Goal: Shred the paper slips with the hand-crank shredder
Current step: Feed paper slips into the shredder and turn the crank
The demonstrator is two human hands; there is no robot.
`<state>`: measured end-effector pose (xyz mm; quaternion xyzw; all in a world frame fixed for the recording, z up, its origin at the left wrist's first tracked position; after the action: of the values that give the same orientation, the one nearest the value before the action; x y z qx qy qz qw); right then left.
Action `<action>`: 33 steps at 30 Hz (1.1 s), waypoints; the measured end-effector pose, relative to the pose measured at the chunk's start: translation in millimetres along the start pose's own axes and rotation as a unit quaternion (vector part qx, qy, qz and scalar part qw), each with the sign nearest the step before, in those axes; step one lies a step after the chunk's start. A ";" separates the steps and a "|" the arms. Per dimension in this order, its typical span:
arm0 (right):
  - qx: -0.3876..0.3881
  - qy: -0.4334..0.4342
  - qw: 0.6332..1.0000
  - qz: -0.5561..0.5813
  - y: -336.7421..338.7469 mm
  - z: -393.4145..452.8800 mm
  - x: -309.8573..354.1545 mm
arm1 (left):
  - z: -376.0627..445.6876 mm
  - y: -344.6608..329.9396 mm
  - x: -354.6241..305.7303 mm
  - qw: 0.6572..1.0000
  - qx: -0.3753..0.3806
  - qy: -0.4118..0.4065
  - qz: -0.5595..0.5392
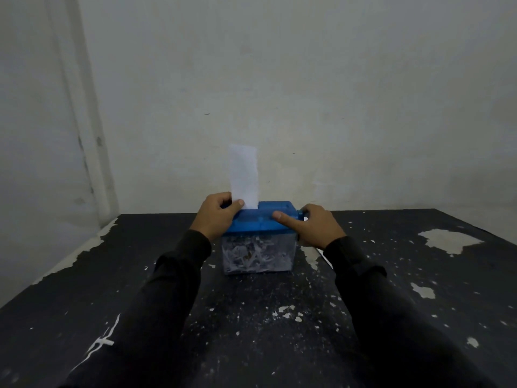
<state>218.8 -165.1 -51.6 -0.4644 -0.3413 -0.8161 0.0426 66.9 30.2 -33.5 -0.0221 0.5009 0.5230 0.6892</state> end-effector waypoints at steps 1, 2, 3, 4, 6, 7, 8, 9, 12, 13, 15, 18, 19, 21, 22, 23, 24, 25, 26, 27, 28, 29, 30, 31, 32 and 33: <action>-0.001 -0.005 1.000 0.006 0.2 0.3 -0.6 | 0.4 -0.1 0.4 1.000 0.001 -0.003 0.004; -0.002 -0.008 1.000 0.011 0.2 0.1 -0.3 | 0.2 0.4 -0.2 1.000 0.002 -0.002 0.007; -0.003 -0.008 1.000 0.012 -0.3 -0.5 0.1 | 0.1 -0.7 1.2 1.000 0.010 0.000 0.003; -0.008 -0.006 1.000 0.011 -0.1 -2.1 1.2 | -0.5 -2.7 1.9 1.000 0.026 0.000 -0.009; -0.026 -0.003 1.000 -0.005 1.6 -4.5 1.9 | -3.8 -7.9 -1.9 0.997 0.063 -0.008 -0.041; -0.035 -0.002 0.999 -0.023 2.7 -5.1 2.7 | -4.9 -10.0 -4.5 0.996 0.081 -0.011 -0.046; -0.041 -0.002 0.998 -0.045 4.0 -6.3 3.7 | -5.4 -11.5 -6.5 0.994 0.097 -0.010 -0.042; -0.042 -0.002 0.997 -0.070 4.2 -7.7 5.0 | -5.8 -12.9 -8.8 0.993 0.112 -0.008 -0.031; -0.057 0.016 0.992 -0.114 6.6 -14.9 14.1 | -3.4 -14.0 -12.2 0.989 0.146 0.010 0.012; -0.074 0.018 0.993 -0.086 10.3 -16.4 16.5 | -2.2 -14.4 -12.4 0.987 0.156 0.016 0.019; -0.099 0.014 0.993 0.056 19.1 -15.0 17.3 | 0.2 -13.9 -12.1 0.985 0.167 0.023 0.022; -0.083 0.000 0.949 0.303 27.8 -8.4 11.1 | 2.2 -13.1 -12.4 0.984 0.173 0.033 0.028; -0.076 0.002 0.939 0.337 28.4 -7.3 8.9 | 2.7 -13.1 -11.8 0.984 0.172 0.036 0.029; -0.068 0.020 0.930 0.361 29.8 -5.8 6.8 | 2.8 -13.2 -11.1 0.984 0.170 0.037 0.024; -0.069 0.031 0.927 0.366 31.2 -4.6 7.2 | 2.4 -13.1 -10.8 0.984 0.171 0.036 0.020; -0.072 0.043 0.926 0.369 32.9 -1.2 9.0 | 3.1 -13.4 -11.1 0.984 0.175 0.033 0.016; -0.075 0.053 0.924 0.372 34.4 2.4 11.2 | 3.1 -14.2 -10.6 0.983 0.181 0.031 0.013; -0.081 0.057 0.924 0.369 36.3 7.1 13.5 | 3.3 -15.4 -9.9 0.982 0.187 0.031 0.010; -0.086 0.058 0.927 0.362 36.9 13.3 15.4 | 3.3 -15.9 -8.7 0.981 0.189 0.032 0.007; -0.089 0.052 0.931 0.351 37.4 20.6 16.3 | 4.2 -16.2 -7.7 0.981 0.189 0.032 0.006; -0.092 0.042 0.936 0.337 37.3 26.9 16.4 | 4.5 -16.0 -6.4 0.982 0.188 0.032 0.007; -0.094 0.029 0.943 0.319 37.3 33.3 15.0 | 5.0 -16.1 -6.0 0.982 0.186 0.032 0.008; -0.095 0.012 0.948 0.302 35.8 39.9 11.7 | 5.2 -15.9 -5.8 0.982 0.185 0.032 0.009; -0.095 -0.008 0.954 0.285 32.6 47.1 5.0 | 5.4 -16.3 -5.8 0.982 0.187 0.031 0.010; -0.092 -0.030 0.958 0.269 27.9 53.3 -2.8 | 5.2 -16.6 -5.7 0.982 0.188 0.030 0.009; -0.088 -0.052 0.961 0.256 21.1 57.2 -12.8 | 4.8 -17.1 -5.8 0.981 0.189 0.029 0.008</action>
<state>275.8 -150.3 -31.7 -0.5799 -0.1399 -0.7794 0.1915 83.2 21.0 -35.3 0.0972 0.6112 0.4230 0.6619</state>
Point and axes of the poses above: each hand's wrist, its own z-axis towards the middle knuckle, its own y-axis out of the back of the hand, x = y × z, the point moved 8 cm from there along z, towards the middle knuckle, and after that the axes turned 10 degrees about z, right-handed, at the moved point
